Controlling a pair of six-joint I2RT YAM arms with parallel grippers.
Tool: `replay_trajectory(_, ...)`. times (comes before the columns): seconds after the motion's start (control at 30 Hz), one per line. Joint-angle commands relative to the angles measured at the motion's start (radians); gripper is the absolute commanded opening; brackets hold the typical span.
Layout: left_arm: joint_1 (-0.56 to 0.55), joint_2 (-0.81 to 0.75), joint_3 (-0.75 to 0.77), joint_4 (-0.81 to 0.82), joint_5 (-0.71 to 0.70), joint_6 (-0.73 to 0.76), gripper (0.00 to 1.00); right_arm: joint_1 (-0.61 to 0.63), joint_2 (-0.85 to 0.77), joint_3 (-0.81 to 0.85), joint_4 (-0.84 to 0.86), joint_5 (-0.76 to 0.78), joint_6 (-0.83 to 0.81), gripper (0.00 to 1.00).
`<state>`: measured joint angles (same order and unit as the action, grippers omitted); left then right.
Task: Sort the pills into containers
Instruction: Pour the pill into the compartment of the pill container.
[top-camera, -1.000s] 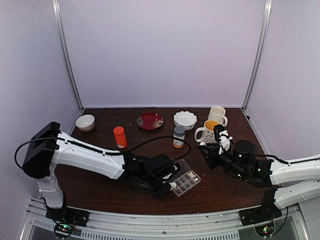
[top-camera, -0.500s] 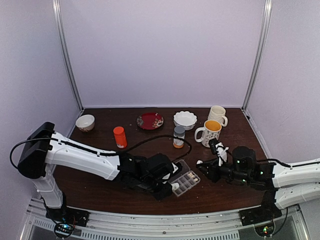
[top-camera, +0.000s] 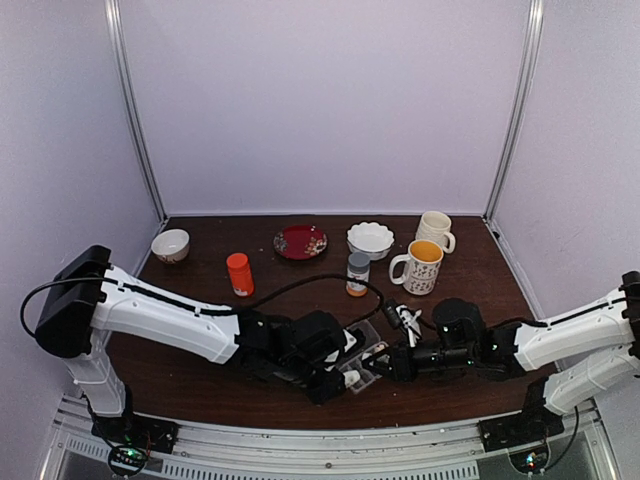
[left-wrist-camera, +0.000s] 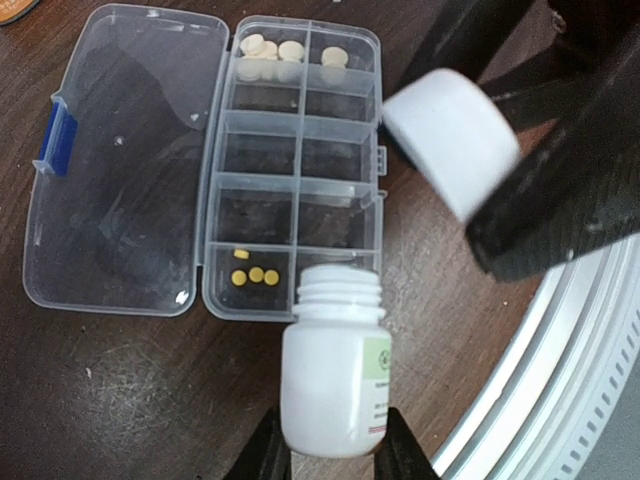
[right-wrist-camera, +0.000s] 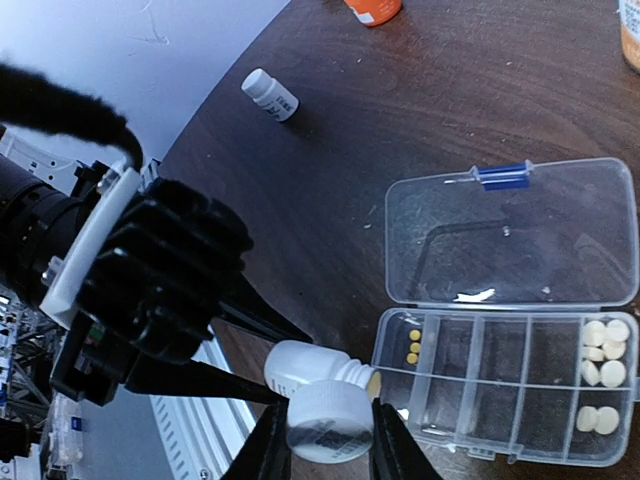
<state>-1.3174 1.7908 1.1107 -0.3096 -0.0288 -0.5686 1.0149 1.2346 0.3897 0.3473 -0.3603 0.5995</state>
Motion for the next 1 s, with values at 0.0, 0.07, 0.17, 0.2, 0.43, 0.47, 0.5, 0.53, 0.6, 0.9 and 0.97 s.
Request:
replay_trajectory(0.0, -0.005, 0.003, -0.017, 0.058, 0.014, -0.013, 0.00, 0.003, 0.079, -0.026, 0.235, -0.110, 0.163, 0.00)
replay_trajectory(0.07, -0.004, 0.006, -0.017, 0.061, 0.014, -0.014, 0.00, 0.004, 0.112, -0.036, 0.304, -0.135, 0.206, 0.00)
replay_trajectory(0.17, -0.004, 0.012, -0.018, 0.062, 0.014, -0.013, 0.00, 0.004, 0.141, -0.036, 0.325, -0.142, 0.223, 0.00)
replay_trajectory(0.2, -0.004, 0.014, -0.018, 0.061, 0.014, -0.013, 0.00, 0.004, 0.147, -0.036, 0.327, -0.141, 0.226, 0.00)
replay_trajectory(0.43, -0.004, 0.018, -0.015, 0.060, 0.023, -0.013, 0.00, 0.004, 0.170, -0.019, 0.318, -0.134, 0.237, 0.00)
replay_trajectory(0.47, -0.003, 0.018, -0.015, 0.056, 0.023, -0.014, 0.00, 0.004, 0.166, -0.017, 0.303, -0.115, 0.235, 0.00)
replay_trajectory(0.5, -0.005, 0.018, -0.017, 0.055, 0.025, -0.015, 0.00, 0.004, 0.160, -0.019, 0.291, -0.087, 0.233, 0.00)
replay_trajectory(0.53, -0.004, 0.017, -0.018, 0.054, 0.027, -0.015, 0.00, 0.004, 0.156, -0.021, 0.286, -0.069, 0.237, 0.00)
replay_trajectory(0.6, -0.005, 0.019, -0.021, 0.056, 0.029, -0.018, 0.00, 0.004, 0.163, -0.025, 0.288, -0.058, 0.245, 0.00)
replay_trajectory(0.9, -0.006, 0.029, -0.008, 0.060, 0.029, -0.015, 0.00, 0.007, 0.296, -0.001, 0.334, -0.140, 0.278, 0.00)
replay_trajectory(0.97, -0.006, 0.031, -0.005, 0.060, 0.029, -0.015, 0.00, 0.007, 0.259, 0.008, 0.271, -0.114, 0.257, 0.00)
